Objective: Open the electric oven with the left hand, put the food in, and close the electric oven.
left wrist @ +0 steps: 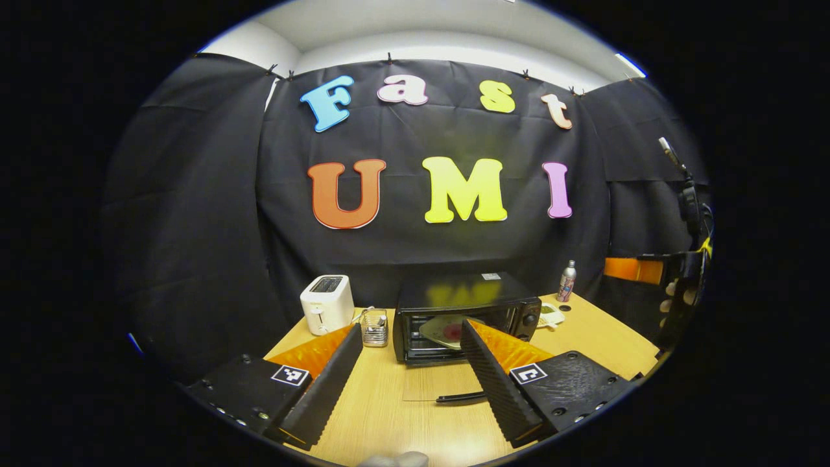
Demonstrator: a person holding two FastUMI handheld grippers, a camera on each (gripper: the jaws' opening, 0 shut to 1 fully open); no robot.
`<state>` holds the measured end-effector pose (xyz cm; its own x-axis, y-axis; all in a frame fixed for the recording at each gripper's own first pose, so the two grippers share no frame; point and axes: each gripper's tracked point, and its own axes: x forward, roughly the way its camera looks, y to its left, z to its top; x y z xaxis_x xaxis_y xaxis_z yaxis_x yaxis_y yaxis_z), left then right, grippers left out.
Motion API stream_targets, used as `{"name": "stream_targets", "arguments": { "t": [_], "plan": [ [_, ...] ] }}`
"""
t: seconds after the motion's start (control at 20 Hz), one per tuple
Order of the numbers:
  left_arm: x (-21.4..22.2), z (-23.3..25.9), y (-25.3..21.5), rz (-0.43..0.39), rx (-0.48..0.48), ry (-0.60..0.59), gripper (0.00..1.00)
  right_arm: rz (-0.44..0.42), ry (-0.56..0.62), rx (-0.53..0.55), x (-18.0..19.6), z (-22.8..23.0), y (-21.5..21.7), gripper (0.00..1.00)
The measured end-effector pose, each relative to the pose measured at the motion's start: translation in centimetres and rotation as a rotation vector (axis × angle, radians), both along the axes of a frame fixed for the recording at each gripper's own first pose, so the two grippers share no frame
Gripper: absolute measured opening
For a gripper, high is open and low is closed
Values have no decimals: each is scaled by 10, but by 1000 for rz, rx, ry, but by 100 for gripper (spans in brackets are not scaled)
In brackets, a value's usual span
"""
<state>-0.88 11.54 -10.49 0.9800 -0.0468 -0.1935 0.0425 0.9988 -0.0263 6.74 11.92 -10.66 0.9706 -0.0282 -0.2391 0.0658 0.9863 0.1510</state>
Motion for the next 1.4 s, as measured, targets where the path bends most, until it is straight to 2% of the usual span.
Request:
{"name": "stream_targets", "arguments": {
  "t": [0.1, 0.3, 0.5, 0.55, 0.6, 0.65, 0.85, 0.9, 0.95, 1.05, 1.15, 1.25, 1.3, 1.4],
  "plan": [
    [0, -10, -11, -20, 4, 9, 96, -18, -3, -32, -20, 10, -15, 96],
    [3, -31, -32, -40, -11, 43, 97, -37, 18, -60, -37, 10, -42, 96],
    [3, -62, -56, -48, -5, 89, 97, -27, 33, -84, -38, 13, -63, 96],
    [2, -73, -63, -53, -3, 110, 97, -27, 33, -91, -38, 17, -67, 100],
    [2, -84, -67, -54, -2, 131, 97, -26, 40, -91, -37, 17, -71, 100],
    [0, -95, -73, -56, -11, 152, 96, -18, 41, -84, -37, 16, -71, 96],
    [-3, -135, -89, -62, -23, 226, 97, -13, 71, -72, -38, 9, -82, 96],
    [-4, -148, -93, -65, -30, 248, 96, -10, 78, -70, -38, 8, -84, 100],
    [-6, -159, -96, -66, -34, 269, 97, -12, 86, -72, -38, 6, -87, 96],
    [-9, -185, -102, -66, -39, 326, 97, -17, 100, -81, -39, 4, -93, 100],
    [-9, -208, -109, -73, -33, 366, 97, -18, 113, -84, -39, 1, -95, 96],
    [-7, -229, -116, -83, -27, 396, 97, -23, 128, -93, -40, -1, -100, 100],
    [-5, -237, -120, -89, -22, 406, 96, -27, 134, -94, -42, -1, -103, 96],
    [1, -254, -123, -89, -13, 434, 96, -34, 149, -98, -44, -3, -107, 96]
  ]
}}
